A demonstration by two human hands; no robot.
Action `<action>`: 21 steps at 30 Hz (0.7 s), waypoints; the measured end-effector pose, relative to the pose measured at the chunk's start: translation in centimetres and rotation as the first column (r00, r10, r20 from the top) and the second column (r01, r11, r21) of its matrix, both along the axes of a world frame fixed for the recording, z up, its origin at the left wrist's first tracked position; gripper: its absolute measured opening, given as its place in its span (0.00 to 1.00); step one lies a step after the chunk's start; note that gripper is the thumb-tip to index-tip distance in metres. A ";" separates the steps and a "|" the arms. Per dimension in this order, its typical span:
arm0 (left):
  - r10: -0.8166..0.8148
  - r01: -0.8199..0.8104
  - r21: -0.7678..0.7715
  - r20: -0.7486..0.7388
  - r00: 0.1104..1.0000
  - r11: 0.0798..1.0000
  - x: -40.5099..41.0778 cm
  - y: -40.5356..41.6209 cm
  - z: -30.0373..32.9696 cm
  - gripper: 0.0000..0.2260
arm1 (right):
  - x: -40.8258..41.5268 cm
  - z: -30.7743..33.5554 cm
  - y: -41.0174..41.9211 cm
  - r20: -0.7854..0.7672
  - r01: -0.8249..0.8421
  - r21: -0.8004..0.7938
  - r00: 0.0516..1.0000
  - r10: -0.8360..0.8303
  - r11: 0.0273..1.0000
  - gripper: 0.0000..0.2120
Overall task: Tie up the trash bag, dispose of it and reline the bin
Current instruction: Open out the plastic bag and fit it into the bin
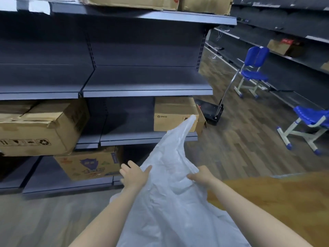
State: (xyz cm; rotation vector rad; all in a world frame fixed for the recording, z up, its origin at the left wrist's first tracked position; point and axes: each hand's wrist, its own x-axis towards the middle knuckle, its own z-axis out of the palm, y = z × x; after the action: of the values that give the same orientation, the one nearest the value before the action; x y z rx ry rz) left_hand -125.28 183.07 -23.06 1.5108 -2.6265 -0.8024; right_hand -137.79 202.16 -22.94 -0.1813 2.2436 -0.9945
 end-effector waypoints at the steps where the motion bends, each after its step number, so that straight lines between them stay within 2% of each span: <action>1: -0.027 0.027 0.018 -0.027 0.999 0.999 -0.3 1.0 -0.1 0.33 | 0.3 -0.4 -0.6 0.007 0.030 -0.029 1.000 -0.030 0.999 0.06; 2: -0.054 0.061 0.101 -0.069 0.996 0.993 -0.7 1.9 -0.4 0.37 | 0.6 -0.9 -1.2 0.012 0.044 -0.049 0.999 -0.043 0.998 0.07; 3: -0.078 0.101 0.252 -0.099 0.992 0.962 -1.1 2.8 -0.4 0.42 | 1.0 -1.0 -1.8 0.019 0.053 -0.070 0.998 -0.052 0.996 0.06; 5: -0.117 0.164 0.580 -0.117 0.986 0.798 -1.7 4.7 -0.4 0.48 | 2.1 -0.7 -3.2 0.083 0.074 -0.156 0.995 -0.062 0.985 0.04; 8: -0.030 0.184 0.795 -0.205 0.978 0.578 -2.0 5.6 -0.9 0.39 | 2.6 -0.9 -4.9 0.254 0.166 -0.163 0.960 -0.122 0.972 0.18; 10: -0.005 0.245 0.814 -0.285 0.959 0.527 -1.8 5.1 -1.5 0.31 | 2.9 -0.8 -4.9 0.320 0.210 -0.179 0.936 -0.145 0.961 0.22; 13: 0.017 0.267 0.792 -0.330 0.944 0.549 -1.1 4.2 -2.3 0.19 | 3.2 -0.9 -4.1 0.270 0.151 -0.260 0.960 -0.079 0.954 0.11; 14: 0.047 0.256 0.792 -0.337 0.940 0.554 -0.9 4.1 -2.4 0.17 | 3.3 -1.1 -4.0 0.207 0.106 -0.267 0.977 -0.051 0.958 0.14; 16: 0.085 0.223 0.781 -0.332 0.939 0.583 -0.5 4.0 -2.3 0.11 | 3.4 -1.2 -3.6 -0.011 0.032 -0.214 0.999 -0.035 0.976 0.22; 18: 0.119 0.155 0.763 -0.291 0.949 0.628 0.2 2.5 -2.1 0.03 | 2.5 -1.1 -2.9 -0.216 -0.042 -0.124 0.976 0.014 0.991 0.20; 20: 0.141 0.033 0.669 -0.205 0.969 0.742 1.6 -1.3 -2.4 0.04 | 0.4 -1.1 -0.4 -0.345 -0.064 -0.020 0.937 0.053 0.998 0.12; 21: 0.123 -0.032 0.563 -0.124 0.985 0.826 2.7 -3.6 -2.4 0.03 | -1.0 -1.1 1.8 -0.364 -0.020 0.049 0.931 0.037 0.999 0.11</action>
State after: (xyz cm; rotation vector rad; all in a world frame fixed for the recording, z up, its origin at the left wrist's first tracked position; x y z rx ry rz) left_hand -122.60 179.47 -25.44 1.5512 -2.3012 -1.7211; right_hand -138.79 204.01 -24.05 -0.4081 2.5882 -0.9563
